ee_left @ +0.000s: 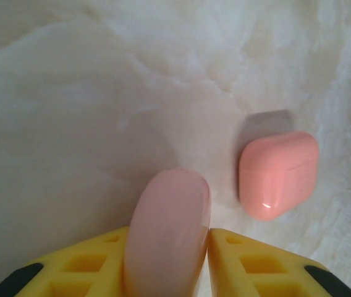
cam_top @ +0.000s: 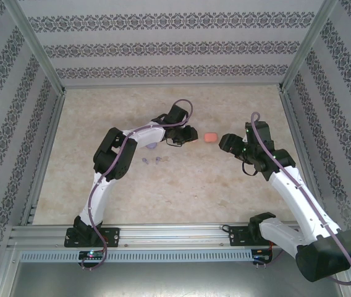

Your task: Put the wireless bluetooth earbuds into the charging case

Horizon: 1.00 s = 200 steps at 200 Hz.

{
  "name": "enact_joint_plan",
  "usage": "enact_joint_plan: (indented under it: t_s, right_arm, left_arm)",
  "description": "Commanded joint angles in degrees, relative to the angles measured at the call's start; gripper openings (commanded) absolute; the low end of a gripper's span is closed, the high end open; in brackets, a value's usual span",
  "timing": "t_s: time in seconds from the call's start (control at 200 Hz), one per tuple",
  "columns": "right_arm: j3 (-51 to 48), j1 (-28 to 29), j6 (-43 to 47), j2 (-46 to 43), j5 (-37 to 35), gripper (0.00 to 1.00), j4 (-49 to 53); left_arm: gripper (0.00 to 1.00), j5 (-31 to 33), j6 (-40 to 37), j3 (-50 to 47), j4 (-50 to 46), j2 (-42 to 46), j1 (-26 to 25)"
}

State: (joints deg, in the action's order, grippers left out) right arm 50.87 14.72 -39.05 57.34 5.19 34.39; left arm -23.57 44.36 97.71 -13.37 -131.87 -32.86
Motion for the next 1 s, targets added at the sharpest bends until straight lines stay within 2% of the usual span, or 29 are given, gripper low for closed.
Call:
enact_joint_plan:
  t_s: [0.0, 0.225, 0.53, 0.994]
  right_arm:
    - [2.05, -0.65, 0.56, -0.50, -0.69, 0.79, 0.67]
    - [2.64, -0.70, 1.16, -0.42, -0.97, 0.90, 1.03]
    - [2.61, -1.26, 1.61, -0.74, -1.09, 0.93, 1.37]
    - [3.26, -1.99, 3.93, 0.47, -3.76, 0.98, 1.81]
  left_arm:
    - [0.37, 3.98, -3.38, 1.73, -7.27, 0.11, 0.78]
    - [0.47, 8.21, -7.15, 3.13, -11.39, 1.43, 1.01]
    - [0.52, 15.53, -12.46, 2.88, -13.39, 6.12, 1.31]
    - [0.55, 25.69, -20.66, -11.63, -3.84, 28.44, 1.39]
